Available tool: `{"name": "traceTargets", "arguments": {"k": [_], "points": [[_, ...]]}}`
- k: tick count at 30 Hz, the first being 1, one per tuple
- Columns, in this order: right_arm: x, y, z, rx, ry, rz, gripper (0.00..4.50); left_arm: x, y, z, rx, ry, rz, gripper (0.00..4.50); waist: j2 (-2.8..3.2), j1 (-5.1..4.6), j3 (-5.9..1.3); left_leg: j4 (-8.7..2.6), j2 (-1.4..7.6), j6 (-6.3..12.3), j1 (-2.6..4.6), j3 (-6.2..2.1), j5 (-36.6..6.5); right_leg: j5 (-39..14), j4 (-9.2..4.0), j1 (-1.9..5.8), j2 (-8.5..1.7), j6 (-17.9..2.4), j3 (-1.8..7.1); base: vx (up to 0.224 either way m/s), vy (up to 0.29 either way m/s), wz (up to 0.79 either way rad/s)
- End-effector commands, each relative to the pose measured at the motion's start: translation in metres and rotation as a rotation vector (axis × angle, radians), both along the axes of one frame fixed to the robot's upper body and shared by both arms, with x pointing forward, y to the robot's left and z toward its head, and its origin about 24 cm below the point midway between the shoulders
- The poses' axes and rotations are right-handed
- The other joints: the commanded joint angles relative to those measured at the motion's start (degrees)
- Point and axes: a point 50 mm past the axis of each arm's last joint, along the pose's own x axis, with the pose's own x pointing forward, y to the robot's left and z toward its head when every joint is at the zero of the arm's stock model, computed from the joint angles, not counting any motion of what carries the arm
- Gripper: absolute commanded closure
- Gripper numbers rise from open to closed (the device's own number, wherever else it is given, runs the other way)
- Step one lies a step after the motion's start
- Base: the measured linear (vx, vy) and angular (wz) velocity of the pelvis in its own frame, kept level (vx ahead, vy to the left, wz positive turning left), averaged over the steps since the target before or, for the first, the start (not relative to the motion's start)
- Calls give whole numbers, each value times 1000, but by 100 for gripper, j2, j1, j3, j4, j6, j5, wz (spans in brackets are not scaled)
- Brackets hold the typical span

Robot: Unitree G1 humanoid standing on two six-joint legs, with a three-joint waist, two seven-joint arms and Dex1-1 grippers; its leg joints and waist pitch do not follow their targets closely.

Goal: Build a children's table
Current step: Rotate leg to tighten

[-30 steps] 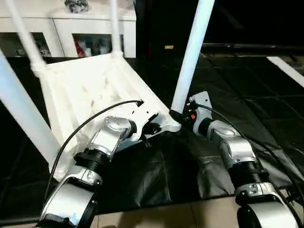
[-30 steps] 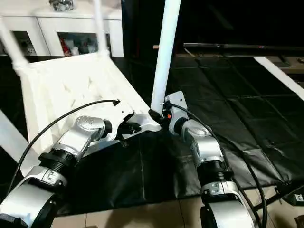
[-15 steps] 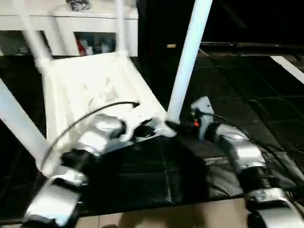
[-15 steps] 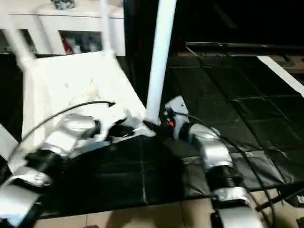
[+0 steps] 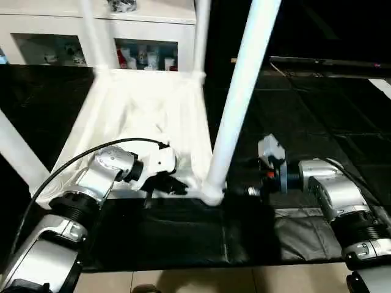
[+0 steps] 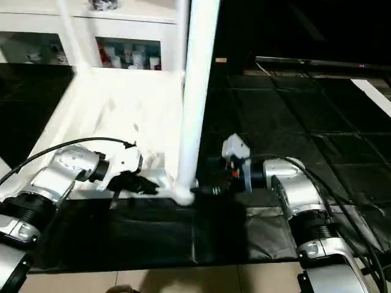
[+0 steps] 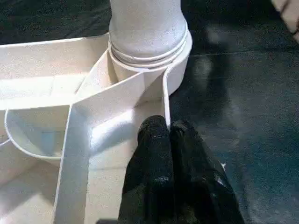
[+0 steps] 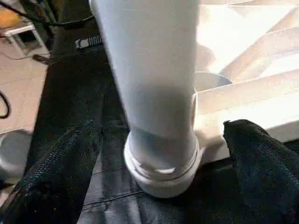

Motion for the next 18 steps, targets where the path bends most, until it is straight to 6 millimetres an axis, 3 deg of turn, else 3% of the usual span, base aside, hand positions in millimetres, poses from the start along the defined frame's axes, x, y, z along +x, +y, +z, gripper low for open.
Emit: {"name": "traceTargets", "arguments": {"k": [1,4,6,7,18], "points": [[2,2,5,9,-11,32,40,-6,-14,4,7,-19,-132,450,45,-31,-382,-361,234,148,69,-63,-1104,-1414,-417,301,-471,-1018,351,0,0,0],[1,7,5,27,1,77,45,-8,-14,4,12,-17,-164,450,39,-23,-391,-358,230,151,48,-69,-1065,-1328,-397,317,-474,-1021,346,0,0,0],[1,8,4,29,3,83,82,-8,-14,4,11,-18,-167,450,5,-27,-390,-357,226,162,39,-66,-1030,-1323,-395,322,-469,-1010,342,0,0,0],[1,10,4,34,4,92,83,-9,-15,3,12,-16,-174,450,28,-17,-390,-357,232,153,47,-69,-1017,-1368,-397,312,-479,-1002,346,0,0,0],[1,19,2,53,24,136,175,-9,-17,3,15,-17,-189,450,41,-30,-392,-356,229,132,46,-70,-1044,-1389,-396,314,-473,-997,344,0,0,0]]}}
